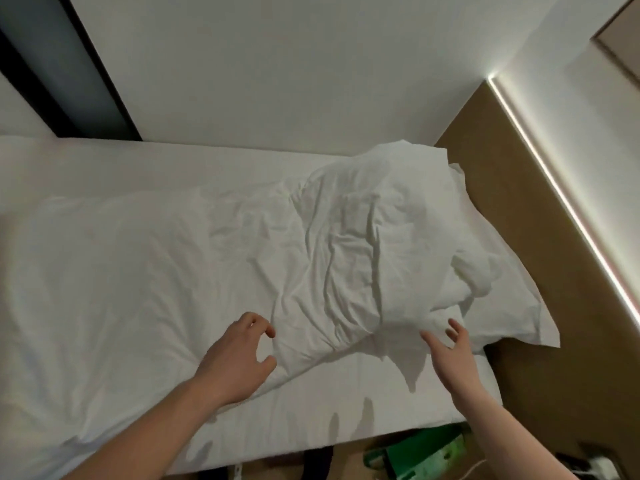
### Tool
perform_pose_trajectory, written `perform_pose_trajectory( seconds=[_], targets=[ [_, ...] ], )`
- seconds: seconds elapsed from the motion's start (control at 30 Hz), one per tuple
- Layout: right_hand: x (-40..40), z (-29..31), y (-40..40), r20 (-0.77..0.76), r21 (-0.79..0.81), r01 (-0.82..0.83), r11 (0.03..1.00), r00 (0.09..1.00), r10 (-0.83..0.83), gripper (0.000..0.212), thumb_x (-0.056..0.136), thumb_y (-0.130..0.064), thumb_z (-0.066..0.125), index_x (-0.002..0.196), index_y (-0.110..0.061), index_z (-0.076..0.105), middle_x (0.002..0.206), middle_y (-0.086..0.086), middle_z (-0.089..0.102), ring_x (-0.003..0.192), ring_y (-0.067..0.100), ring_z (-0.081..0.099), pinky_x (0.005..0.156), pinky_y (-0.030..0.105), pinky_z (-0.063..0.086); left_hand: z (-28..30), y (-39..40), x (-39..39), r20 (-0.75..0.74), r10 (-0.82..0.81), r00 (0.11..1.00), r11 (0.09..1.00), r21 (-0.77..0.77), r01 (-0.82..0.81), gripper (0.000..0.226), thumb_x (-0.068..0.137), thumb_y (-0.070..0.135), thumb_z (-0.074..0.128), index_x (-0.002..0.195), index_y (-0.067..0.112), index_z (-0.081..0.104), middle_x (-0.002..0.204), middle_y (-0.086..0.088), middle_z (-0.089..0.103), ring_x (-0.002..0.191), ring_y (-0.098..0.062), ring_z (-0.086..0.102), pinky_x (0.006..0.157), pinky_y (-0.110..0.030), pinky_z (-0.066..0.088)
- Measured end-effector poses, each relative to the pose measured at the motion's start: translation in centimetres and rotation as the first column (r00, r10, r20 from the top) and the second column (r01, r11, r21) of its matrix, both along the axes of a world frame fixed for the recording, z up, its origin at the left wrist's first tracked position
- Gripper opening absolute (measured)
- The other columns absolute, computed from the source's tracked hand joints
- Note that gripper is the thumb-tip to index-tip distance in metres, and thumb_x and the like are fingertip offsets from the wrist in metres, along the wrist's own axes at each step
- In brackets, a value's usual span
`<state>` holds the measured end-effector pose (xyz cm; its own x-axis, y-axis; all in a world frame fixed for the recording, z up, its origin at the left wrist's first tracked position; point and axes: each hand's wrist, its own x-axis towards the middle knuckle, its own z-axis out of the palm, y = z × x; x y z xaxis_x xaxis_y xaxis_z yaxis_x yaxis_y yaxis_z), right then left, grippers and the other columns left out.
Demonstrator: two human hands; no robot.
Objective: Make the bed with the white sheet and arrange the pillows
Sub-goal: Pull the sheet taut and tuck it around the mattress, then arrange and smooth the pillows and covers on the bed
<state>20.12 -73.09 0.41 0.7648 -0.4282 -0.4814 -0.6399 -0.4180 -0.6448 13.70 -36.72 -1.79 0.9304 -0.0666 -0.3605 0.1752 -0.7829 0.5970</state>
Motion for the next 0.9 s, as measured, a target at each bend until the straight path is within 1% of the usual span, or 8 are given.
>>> perform_pose_trajectory(
  seconds=[0.13, 0.27, 0.43, 0.57, 0.7, 0.77, 0.83, 0.9],
  targets=[
    [4.0, -2.2, -3.8, -0.029, 0.011, 0.091, 0.996, 0.995, -0.091, 0.091, 0.088, -0.054, 0.074, 0.159, -0.031, 0.023, 0.164, 0.001, 0.031, 0.142, 0.033, 0.042, 0.112, 0.052, 0.042, -0.8, -3.1, 4.0, -0.024, -0.036, 0.999, 0.999, 0.025, 0.036, 0.031, 0.089, 0.043, 0.057, 0.118, 0.038, 0.049, 0.124, 0.025, 0.037, 0.098, -0.001, 0.051, 0.083, -0.025, 0.048],
    [9.6, -5.5, -8.4, -0.028, 0.004, 0.186, 0.983, 0.982, -0.185, 0.102, 0.083, -0.063, 0.073, 0.162, -0.027, 0.018, 0.166, 0.005, 0.03, 0.147, 0.035, 0.037, 0.115, 0.054, 0.037, -2.6, -7.9, 7.6, -0.041, -0.052, 0.998, 0.997, 0.052, 0.054, 0.031, 0.09, 0.043, 0.057, 0.119, 0.038, 0.049, 0.125, 0.027, 0.036, 0.087, -0.001, 0.052, 0.076, -0.022, 0.045],
    [15.5, -9.9, -14.5, -0.195, 0.027, 0.298, 0.954, 0.938, -0.288, 0.126, 0.072, -0.081, 0.07, 0.163, -0.028, 0.001, 0.169, 0.009, 0.022, 0.15, 0.042, 0.031, 0.117, 0.059, 0.031, -5.9, -15.2, 11.2, -0.07, -0.093, 0.993, 0.995, 0.025, 0.095, 0.03, 0.091, 0.041, 0.057, 0.119, 0.038, 0.049, 0.125, 0.027, 0.037, 0.075, 0.0, 0.053, 0.069, -0.017, 0.04],
    [19.0, -14.3, -17.3, -0.191, 0.096, 0.298, 0.95, 0.942, -0.277, 0.159, 0.041, -0.091, 0.077, 0.164, -0.025, 0.002, 0.167, 0.004, 0.027, 0.148, 0.035, 0.035, 0.12, 0.056, 0.032, -8.8, -19.7, 13.9, -0.068, -0.102, 0.992, 0.995, -0.022, 0.101, 0.029, 0.091, 0.041, 0.058, 0.119, 0.04, 0.049, 0.124, 0.029, 0.037, 0.085, -0.001, 0.059, 0.075, -0.018, 0.047],
    [21.7, -18.5, -17.8, -0.253, 0.178, 0.382, 0.907, 0.908, -0.333, 0.174, 0.025, -0.09, 0.083, 0.16, -0.037, -0.013, 0.164, -0.008, 0.03, 0.143, 0.03, 0.043, 0.118, 0.054, 0.037, -11.5, -21.5, 15.6, -0.099, -0.093, 0.991, 0.995, -0.049, 0.088, 0.028, 0.09, 0.04, 0.057, 0.117, 0.042, 0.05, 0.122, 0.029, 0.042, 0.098, -0.002, 0.062, 0.082, -0.026, 0.052],
    [22.2, -20.2, -18.3, -0.298, 0.179, 0.409, 0.895, 0.89, -0.347, 0.172, 0.024, -0.088, 0.085, 0.159, -0.041, -0.01, 0.159, -0.009, 0.038, 0.137, 0.028, 0.05, 0.116, 0.052, 0.041, -12.4, -21.6, 15.7, -0.125, -0.106, 0.987, 0.994, -0.042, 0.101, 0.029, 0.09, 0.04, 0.057, 0.118, 0.042, 0.05, 0.12, 0.027, 0.046, 0.099, -0.001, 0.059, 0.084, -0.026, 0.052],
    [22.2, -21.3, -19.4, -0.309, 0.215, 0.38, 0.899, 0.9, -0.307, 0.156, 0.031, -0.081, 0.09, 0.16, -0.035, 0.014, 0.141, -0.007, 0.056, 0.121, 0.026, 0.062, 0.11, 0.05, 0.048, -12.9, -21.3, 15.6, -0.144, -0.121, 0.982, 0.993, -0.035, 0.117, 0.03, 0.09, 0.041, 0.057, 0.12, 0.04, 0.051, 0.12, 0.026, 0.05, 0.1, 0.0, 0.057, 0.086, -0.024, 0.05],
    [22.1, -21.3, -19.8, -0.268, 0.251, 0.342, 0.906, 0.923, -0.275, 0.113, 0.049, -0.063, 0.094, 0.144, -0.022, 0.048, 0.123, -0.002, 0.068, 0.101, 0.024, 0.07, 0.1, 0.046, 0.055, -13.0, -20.8, 15.4, -0.147, -0.122, 0.982, 0.992, -0.03, 0.119, 0.03, 0.09, 0.041, 0.058, 0.12, 0.039, 0.053, 0.119, 0.025, 0.053, 0.102, 0.0, 0.056, 0.086, -0.021, 0.048]
  ],
)
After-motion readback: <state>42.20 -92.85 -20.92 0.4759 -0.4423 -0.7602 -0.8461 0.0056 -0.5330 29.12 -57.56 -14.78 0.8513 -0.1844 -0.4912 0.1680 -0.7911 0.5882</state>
